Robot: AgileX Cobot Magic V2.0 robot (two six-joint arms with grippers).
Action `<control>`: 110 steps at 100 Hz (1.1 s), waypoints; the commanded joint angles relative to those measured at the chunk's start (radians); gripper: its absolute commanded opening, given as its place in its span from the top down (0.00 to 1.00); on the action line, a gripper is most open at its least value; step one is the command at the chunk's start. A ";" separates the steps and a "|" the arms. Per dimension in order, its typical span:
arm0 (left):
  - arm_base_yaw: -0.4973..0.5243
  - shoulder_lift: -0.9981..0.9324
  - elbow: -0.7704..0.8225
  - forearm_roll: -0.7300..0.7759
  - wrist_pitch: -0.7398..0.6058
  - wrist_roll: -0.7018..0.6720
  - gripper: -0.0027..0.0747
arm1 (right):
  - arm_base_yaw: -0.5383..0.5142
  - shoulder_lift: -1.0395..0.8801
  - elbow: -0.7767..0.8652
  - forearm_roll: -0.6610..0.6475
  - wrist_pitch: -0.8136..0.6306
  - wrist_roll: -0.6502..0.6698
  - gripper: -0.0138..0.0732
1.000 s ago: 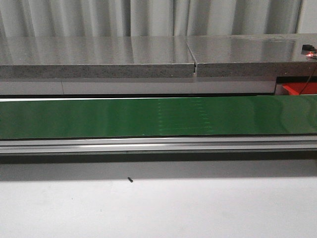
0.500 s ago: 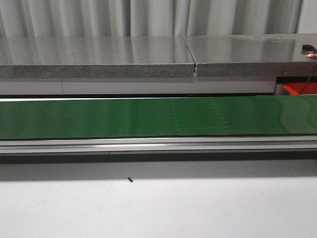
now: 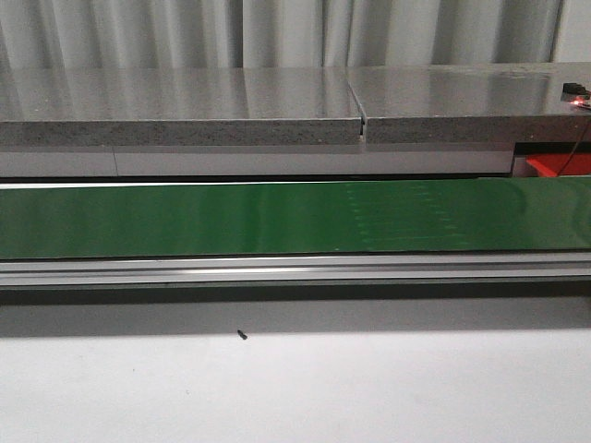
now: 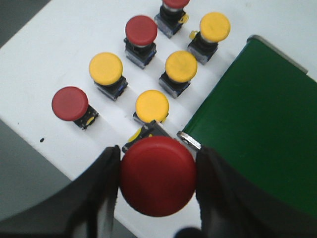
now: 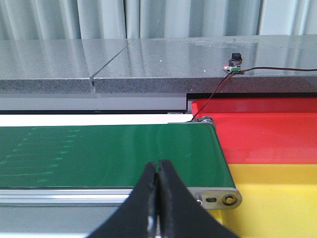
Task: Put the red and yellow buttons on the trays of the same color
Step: 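Lower the red button onto the green belt and open the left gripper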
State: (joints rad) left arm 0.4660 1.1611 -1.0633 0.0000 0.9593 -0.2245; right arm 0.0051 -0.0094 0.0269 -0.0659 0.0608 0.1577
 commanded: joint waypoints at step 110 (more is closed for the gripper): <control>-0.270 0.370 -0.174 -0.021 -0.146 0.016 0.45 | -0.007 -0.020 -0.016 -0.009 -0.074 -0.001 0.95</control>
State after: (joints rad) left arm 0.1995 1.5641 -1.2007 -0.0189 0.8553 -0.2079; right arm 0.0051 -0.0094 0.0269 -0.0659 0.0608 0.1577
